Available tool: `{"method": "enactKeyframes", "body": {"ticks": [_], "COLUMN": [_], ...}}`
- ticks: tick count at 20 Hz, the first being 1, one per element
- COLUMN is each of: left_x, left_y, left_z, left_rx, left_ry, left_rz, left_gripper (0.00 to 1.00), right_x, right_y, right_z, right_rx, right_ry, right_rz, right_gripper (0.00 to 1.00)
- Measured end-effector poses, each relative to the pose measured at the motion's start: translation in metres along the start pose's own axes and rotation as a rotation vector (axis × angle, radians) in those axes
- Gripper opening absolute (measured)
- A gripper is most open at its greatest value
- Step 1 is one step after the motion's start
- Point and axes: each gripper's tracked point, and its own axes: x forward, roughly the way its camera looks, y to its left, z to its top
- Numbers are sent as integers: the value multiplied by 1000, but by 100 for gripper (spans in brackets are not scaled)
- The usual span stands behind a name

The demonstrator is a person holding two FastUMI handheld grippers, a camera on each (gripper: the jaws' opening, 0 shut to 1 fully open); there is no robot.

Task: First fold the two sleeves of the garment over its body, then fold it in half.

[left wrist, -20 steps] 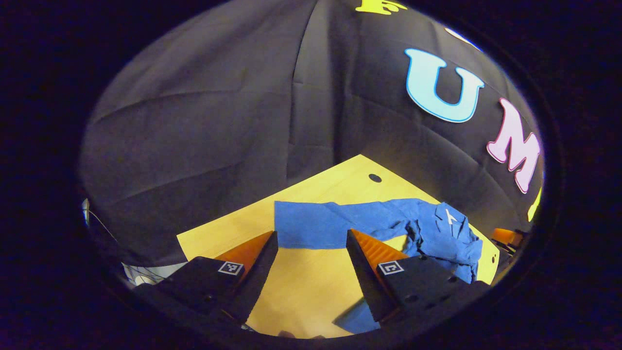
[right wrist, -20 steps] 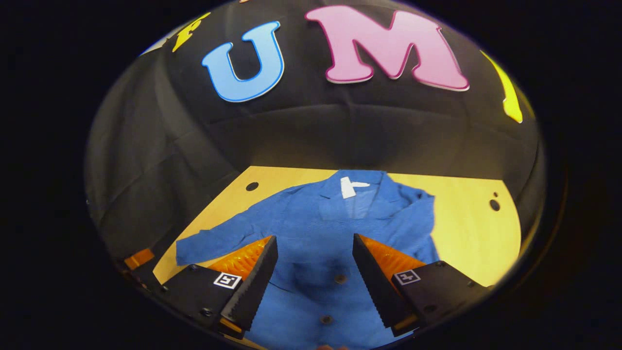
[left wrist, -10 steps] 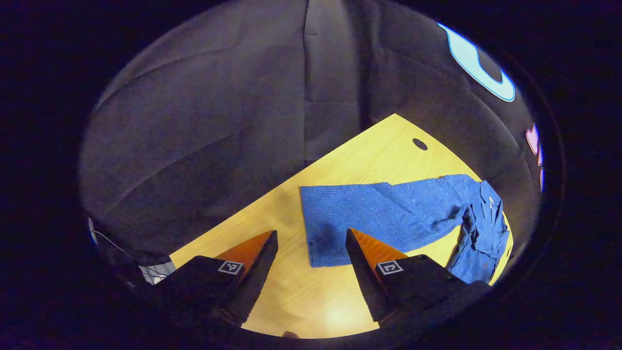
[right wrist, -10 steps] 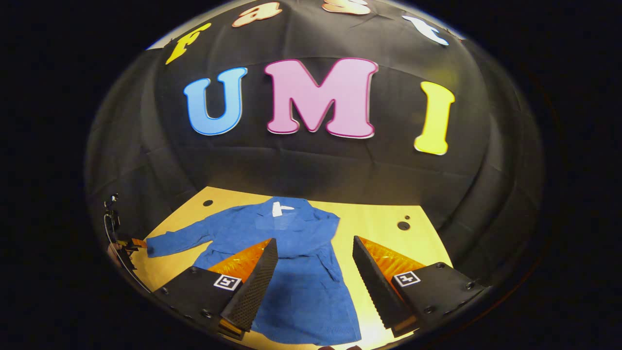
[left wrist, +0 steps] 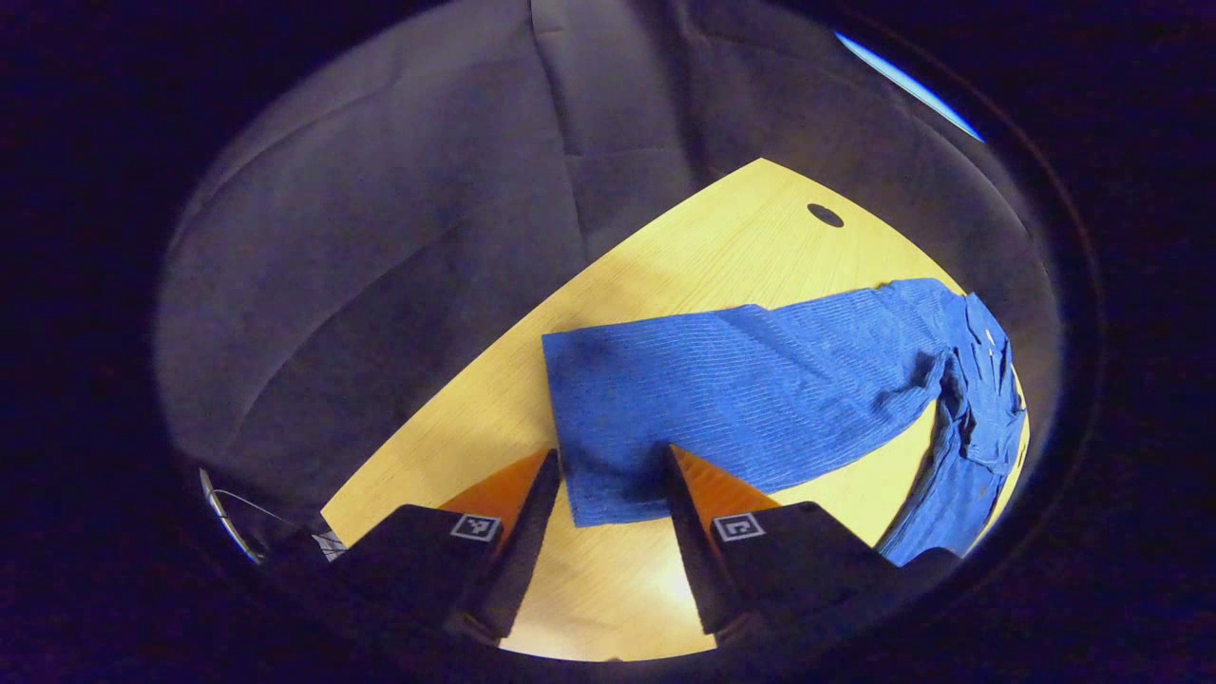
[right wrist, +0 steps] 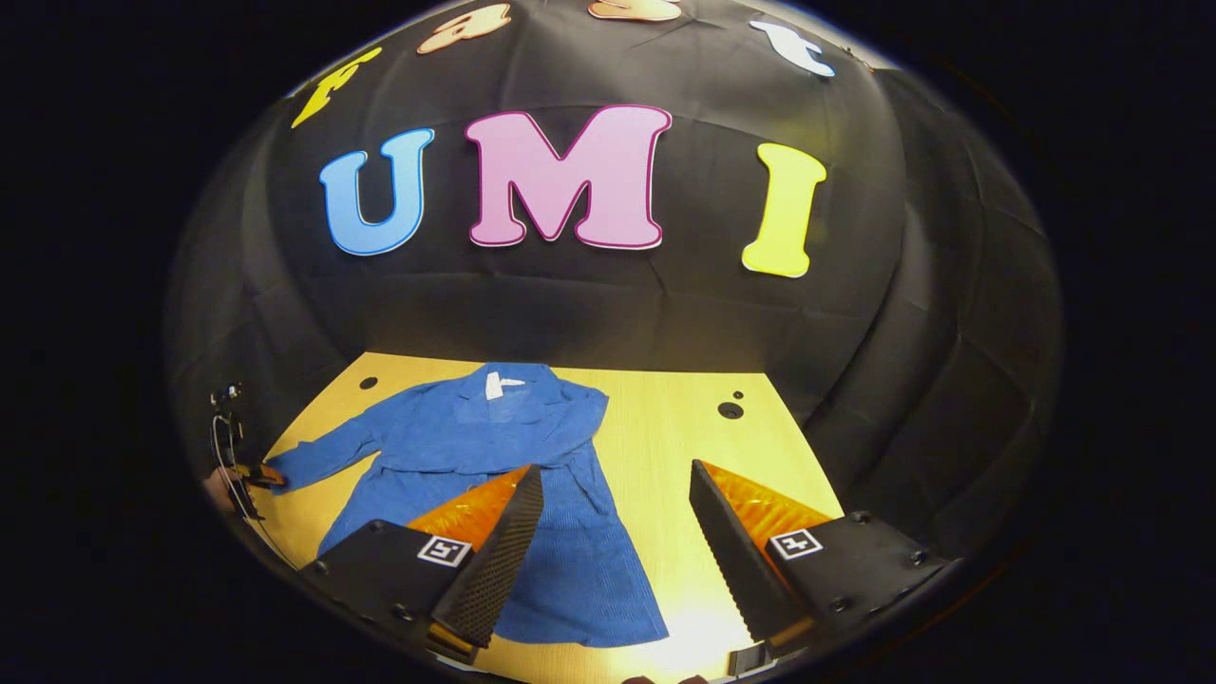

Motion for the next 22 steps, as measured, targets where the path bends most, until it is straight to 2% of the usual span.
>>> {"method": "enactKeyframes", "body": {"ticks": [3,5,7,9,11,14,16,20,22], "left_x": [2,2,-1,-1,-3,-23,-45,-91,-125], "left_y": [-12,-5,-9,-11,-10,-19,-36,-120,-191], "left_z": [2,1,5,5,5,17,31,56,59], "left_rx": [-38,-73,-145,-178,-179,-142,-125,-98,-43], "left_ry": [-16,-33,-57,-55,-53,-107,-148,-229,-273], "left_rz": [-17,-28,-60,-99,-97,-107,-142,-281,-405], "left_gripper": [31,29,1,0,0,0,0,0,0], "right_x": [-3,-4,-6,-7,-8,-8,-8,-3,3], "right_y": [-13,-23,-28,-34,-39,-43,-49,-53,-55], "right_z": [0,-3,-5,-12,-15,-22,-24,-27,-28], "right_rx": [4,22,54,59,58,88,93,96,108], "right_ry": [-7,-2,-1,6,11,23,23,19,16], "right_rz": [-16,-31,-42,-46,-52,-52,-54,-39,-24], "right_gripper": [98,98,98,98,98,98,98,98,98]}}
